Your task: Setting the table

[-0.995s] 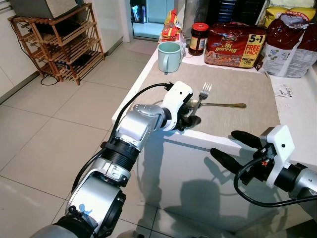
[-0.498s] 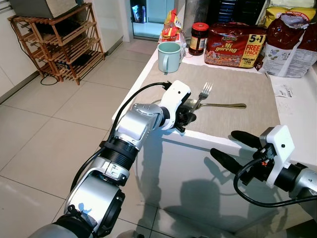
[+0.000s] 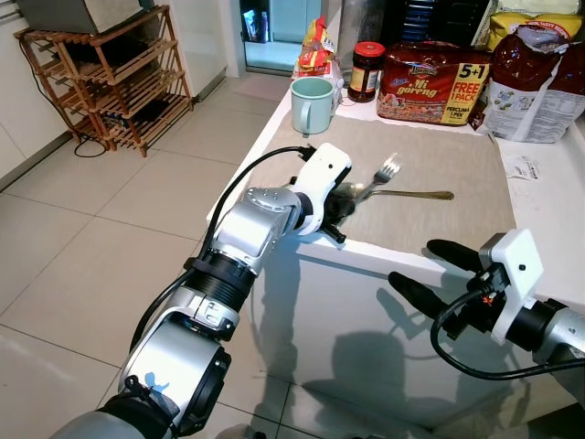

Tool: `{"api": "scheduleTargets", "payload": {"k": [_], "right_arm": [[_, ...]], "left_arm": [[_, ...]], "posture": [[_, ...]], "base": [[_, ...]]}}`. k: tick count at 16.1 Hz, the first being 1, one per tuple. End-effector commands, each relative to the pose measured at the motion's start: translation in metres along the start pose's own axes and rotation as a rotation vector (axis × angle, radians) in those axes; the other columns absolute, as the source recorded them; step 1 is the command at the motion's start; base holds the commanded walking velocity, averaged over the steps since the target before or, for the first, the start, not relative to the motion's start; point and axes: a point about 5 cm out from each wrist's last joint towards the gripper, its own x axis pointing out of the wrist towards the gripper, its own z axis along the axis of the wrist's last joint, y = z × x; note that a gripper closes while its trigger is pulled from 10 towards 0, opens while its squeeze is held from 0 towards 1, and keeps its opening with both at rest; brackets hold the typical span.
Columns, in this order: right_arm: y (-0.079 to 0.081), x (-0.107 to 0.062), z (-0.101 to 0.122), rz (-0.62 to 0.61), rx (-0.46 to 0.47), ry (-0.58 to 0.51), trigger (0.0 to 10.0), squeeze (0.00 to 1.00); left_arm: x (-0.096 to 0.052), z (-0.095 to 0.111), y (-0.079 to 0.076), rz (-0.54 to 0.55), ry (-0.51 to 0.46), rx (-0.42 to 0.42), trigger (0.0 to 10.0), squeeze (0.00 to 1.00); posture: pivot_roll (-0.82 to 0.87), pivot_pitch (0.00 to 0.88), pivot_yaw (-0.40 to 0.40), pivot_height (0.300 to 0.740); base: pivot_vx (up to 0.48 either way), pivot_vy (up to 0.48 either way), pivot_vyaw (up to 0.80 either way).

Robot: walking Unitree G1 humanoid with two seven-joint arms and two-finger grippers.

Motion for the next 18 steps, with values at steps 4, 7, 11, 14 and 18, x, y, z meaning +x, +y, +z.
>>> {"api": "scheduleTargets", "payload": {"k": [4, 7, 11, 14, 18], "right_arm": [[-0.002, 0.005, 0.002, -0.002, -0.012, -0.017, 10.0, 0.0], [-0.002, 0.007, 0.002, 0.0, -0.013, -0.021, 10.0, 0.0], [-0.002, 0.009, 0.002, -0.01, -0.02, -0.036, 10.0, 0.0], [-0.01, 0.015, 0.008, -0.12, -0.074, -0.109, 10.0, 0.0], [-0.049, 0.023, 0.04, -0.535, -0.08, -0.341, 10.0, 0.0]], "left_arm": [[-0.009, 0.014, 0.007, 0.053, -0.052, 0.101, 0.0, 0.0], [-0.019, 0.03, 0.009, 0.082, -0.109, 0.189, 0.0, 0.0], [-0.033, 0.05, 0.007, 0.097, -0.256, 0.26, 0.0, 0.0], [-0.049, 0.057, 0.016, 0.191, -0.466, 0.226, 10.0, 0.0], [-0.085, 0.023, 0.03, 0.333, -0.546, 0.188, 10.0, 0.0]], "posture": [[-0.07, 0.0, 0.03, 0.74], [-0.06, 0.0, 0.033, 0.74], [-0.06, 0.0, 0.045, 0.74], [-0.06, 0.0, 0.052, 0.74], [-0.03, 0.0, 0.052, 0.74]], "base": [[0.0, 0.0, 0.0], [0.0, 0.0, 0.0], [0.0, 0.0, 0.0], [0.0, 0.0, 0.0], [0.0, 0.0, 0.0]]}}
